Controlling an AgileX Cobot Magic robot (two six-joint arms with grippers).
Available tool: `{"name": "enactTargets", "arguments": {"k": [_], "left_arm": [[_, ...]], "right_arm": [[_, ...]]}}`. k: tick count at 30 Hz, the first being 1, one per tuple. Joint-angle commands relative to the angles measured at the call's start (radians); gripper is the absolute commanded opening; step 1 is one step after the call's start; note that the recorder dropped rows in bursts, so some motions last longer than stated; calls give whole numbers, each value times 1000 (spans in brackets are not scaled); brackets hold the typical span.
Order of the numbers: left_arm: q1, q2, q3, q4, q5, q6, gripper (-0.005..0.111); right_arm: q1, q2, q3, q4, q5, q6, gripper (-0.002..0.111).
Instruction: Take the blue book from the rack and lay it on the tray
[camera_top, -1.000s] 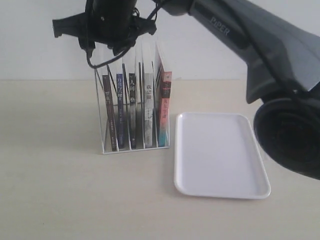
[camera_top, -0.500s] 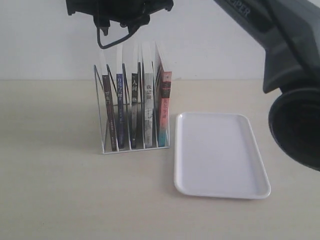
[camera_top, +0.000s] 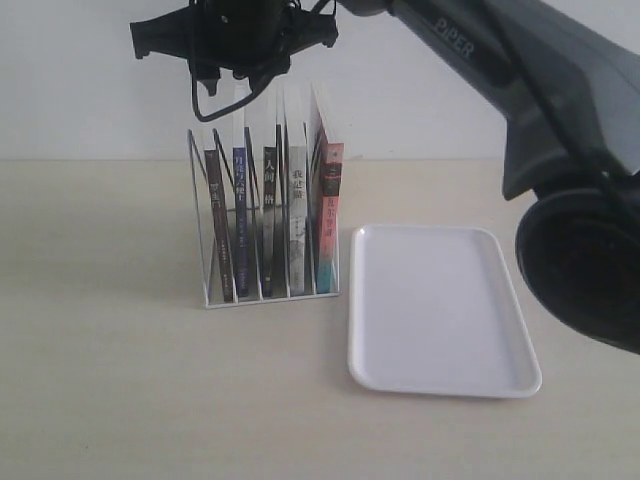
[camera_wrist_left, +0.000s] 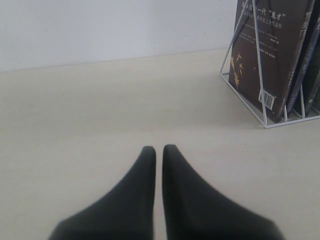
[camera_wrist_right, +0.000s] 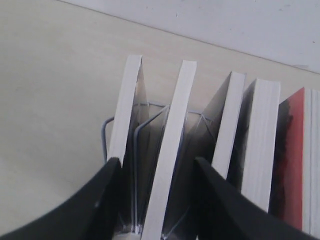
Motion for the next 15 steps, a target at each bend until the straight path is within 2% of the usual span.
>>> {"name": "enactTargets", "arguments": {"k": [1, 15], "left_arm": [[2, -3, -3, -2, -16, 2, 5], [2, -3, -3, -2, -16, 2, 5]], "right_arm": [[-3, 20, -6, 1, -1, -7, 43], [-25, 50, -6, 22, -1, -9, 43]]}}
